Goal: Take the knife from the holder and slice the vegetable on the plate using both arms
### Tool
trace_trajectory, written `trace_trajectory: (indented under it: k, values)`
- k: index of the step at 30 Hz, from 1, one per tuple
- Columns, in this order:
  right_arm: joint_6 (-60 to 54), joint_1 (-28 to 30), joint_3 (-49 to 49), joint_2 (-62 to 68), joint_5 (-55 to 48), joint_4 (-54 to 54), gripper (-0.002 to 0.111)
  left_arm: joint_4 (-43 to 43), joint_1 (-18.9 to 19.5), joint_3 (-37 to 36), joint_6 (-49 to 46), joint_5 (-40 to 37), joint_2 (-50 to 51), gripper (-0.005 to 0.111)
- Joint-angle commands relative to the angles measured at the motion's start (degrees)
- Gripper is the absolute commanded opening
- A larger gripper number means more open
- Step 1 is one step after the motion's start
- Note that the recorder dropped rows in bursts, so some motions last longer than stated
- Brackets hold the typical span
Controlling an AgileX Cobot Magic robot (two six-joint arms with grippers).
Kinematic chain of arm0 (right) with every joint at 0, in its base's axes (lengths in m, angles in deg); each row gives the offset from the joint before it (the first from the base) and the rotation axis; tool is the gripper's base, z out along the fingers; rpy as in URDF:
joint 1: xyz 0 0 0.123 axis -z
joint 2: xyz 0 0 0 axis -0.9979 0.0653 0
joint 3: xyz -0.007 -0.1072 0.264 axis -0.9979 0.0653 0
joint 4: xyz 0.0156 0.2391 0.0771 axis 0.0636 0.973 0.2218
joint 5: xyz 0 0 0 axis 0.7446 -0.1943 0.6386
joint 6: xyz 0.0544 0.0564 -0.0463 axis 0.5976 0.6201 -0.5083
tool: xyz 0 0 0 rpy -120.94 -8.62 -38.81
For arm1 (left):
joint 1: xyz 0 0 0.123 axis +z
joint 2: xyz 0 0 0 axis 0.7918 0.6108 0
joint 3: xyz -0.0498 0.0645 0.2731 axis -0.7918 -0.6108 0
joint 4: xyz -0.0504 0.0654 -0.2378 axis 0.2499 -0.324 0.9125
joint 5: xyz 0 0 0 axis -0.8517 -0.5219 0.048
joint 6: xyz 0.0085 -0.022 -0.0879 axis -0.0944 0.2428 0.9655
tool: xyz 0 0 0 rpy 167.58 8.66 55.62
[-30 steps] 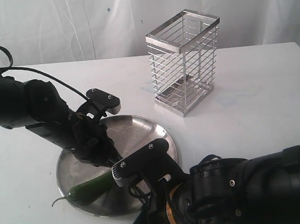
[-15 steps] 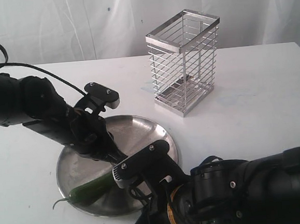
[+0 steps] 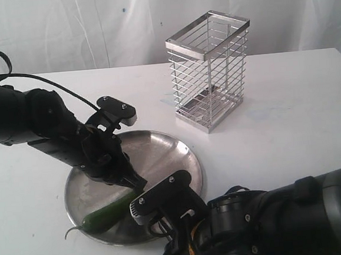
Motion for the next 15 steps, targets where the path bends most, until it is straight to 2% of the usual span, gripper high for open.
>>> trace_trajectory:
  k: [1, 15]
  values:
    - [0.04, -0.03, 0.08, 0.16, 0.04, 0.29, 0.0, 0.52, 0.11, 0.03, 0.18, -0.17, -0.35, 0.0]
    - [0.04, -0.03, 0.08, 0.16, 0.92, 0.28, 0.0, 0.52, 0.11, 0.03, 0.18, 1.11, 0.38, 0.0]
